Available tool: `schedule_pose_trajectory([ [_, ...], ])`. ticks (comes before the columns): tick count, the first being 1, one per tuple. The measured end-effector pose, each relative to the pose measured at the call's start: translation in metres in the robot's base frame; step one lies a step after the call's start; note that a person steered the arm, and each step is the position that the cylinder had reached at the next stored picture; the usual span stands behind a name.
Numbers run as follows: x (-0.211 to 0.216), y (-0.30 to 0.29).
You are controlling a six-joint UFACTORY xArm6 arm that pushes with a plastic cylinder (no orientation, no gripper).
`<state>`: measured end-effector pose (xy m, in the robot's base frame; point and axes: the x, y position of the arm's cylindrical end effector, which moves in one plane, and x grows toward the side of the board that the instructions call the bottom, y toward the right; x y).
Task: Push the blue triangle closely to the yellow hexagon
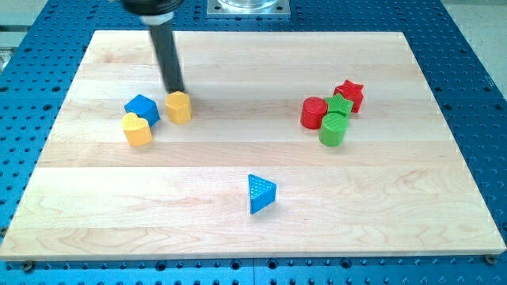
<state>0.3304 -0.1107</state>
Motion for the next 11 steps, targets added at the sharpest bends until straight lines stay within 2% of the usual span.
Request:
schedule_pose_trajectory([
  [1, 0.027, 0.053],
  [2, 0.038, 0.015],
  [3, 0.076, 0.009],
  [4, 0.078, 0.063],
  [5, 0.114, 0.172],
  [6, 0.207, 0.203],
  [7, 0.241, 0.157],
  [8, 0.220, 0.081],
  [9, 0.178, 0.007],
  [10, 0.138, -0.005],
  [11, 0.141, -0.005],
])
